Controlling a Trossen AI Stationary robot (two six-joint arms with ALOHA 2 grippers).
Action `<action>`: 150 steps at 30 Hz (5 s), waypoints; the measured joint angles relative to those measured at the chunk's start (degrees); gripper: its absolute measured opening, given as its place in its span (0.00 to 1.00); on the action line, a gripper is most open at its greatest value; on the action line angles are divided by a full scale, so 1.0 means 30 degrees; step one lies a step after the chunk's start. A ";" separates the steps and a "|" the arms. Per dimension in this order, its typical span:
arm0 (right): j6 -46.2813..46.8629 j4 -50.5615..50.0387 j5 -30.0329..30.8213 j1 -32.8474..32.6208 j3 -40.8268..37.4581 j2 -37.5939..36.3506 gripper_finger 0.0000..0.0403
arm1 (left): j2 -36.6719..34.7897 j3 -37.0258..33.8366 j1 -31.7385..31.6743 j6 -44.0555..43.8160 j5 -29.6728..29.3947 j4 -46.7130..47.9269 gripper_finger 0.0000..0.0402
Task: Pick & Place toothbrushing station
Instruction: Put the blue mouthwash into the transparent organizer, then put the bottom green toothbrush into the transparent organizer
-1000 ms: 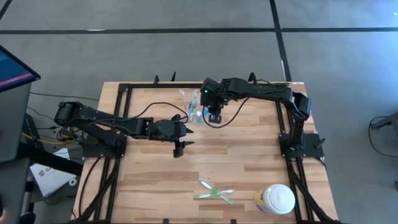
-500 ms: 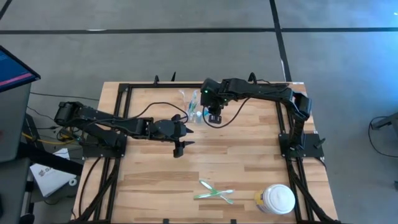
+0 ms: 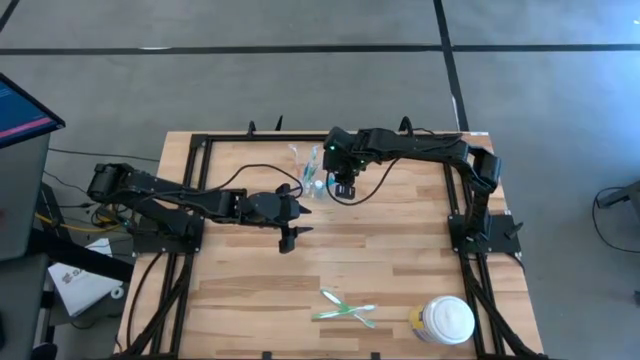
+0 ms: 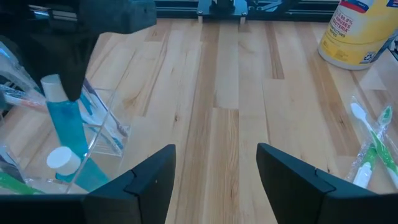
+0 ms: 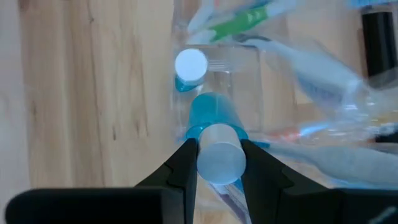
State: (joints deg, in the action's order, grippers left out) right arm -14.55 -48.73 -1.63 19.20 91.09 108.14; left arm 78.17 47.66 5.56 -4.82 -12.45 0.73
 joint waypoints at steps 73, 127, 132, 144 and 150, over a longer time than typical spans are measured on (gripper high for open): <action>0.0354 -0.0025 -0.4095 -0.1948 0.0000 -0.0105 0.28 | -0.0007 -0.0275 0.0000 0.0000 0.0015 0.0188 0.54; 0.9377 1.3370 -0.1362 -1.0874 -1.5191 -0.9346 0.00 | -0.0401 -0.1158 0.0594 -0.0058 0.1804 -0.1717 0.54; 0.9377 1.3964 -0.1367 -1.0920 -1.5191 -0.8655 0.00 | -0.0134 -0.1151 0.1664 -0.0485 0.1807 -0.1927 0.54; 0.9312 1.4185 -0.1355 -1.0080 -1.5191 -0.8641 0.00 | 0.3483 -0.1144 0.3949 -0.2383 0.1828 -0.5921 0.54; 0.9001 1.4149 -0.1355 -0.9966 -1.5191 -0.8641 0.00 | 0.4808 -0.0998 0.4072 -0.4781 0.2798 -0.6353 0.54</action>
State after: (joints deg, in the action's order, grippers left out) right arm 12.46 -6.28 -5.69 -10.70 45.52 82.21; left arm 92.60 44.66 17.78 -19.16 -4.05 -18.33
